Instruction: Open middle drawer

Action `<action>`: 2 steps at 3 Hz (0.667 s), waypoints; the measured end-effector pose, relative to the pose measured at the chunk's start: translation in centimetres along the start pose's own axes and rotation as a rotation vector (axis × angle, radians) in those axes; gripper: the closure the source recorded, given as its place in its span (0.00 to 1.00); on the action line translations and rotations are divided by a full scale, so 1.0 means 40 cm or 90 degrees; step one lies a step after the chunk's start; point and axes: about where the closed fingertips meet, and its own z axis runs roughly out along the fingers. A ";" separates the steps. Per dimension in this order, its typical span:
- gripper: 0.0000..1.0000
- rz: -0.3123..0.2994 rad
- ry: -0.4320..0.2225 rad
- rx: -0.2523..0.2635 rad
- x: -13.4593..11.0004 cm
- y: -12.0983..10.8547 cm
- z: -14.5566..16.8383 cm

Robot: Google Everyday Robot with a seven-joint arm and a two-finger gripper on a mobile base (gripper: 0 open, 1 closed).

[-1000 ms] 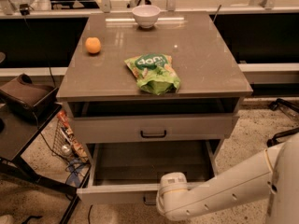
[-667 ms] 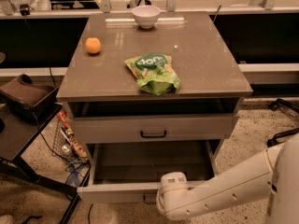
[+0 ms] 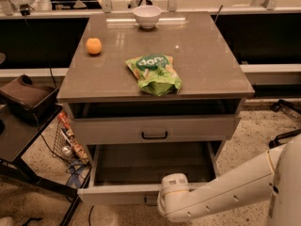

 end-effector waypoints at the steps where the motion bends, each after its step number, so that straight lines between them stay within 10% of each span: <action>1: 0.76 0.000 0.000 0.000 -0.001 0.001 0.001; 2: 0.87 0.000 0.000 -0.001 -0.001 0.002 0.002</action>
Offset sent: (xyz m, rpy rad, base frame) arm 0.0000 0.0004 0.0000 0.0000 0.0000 0.0000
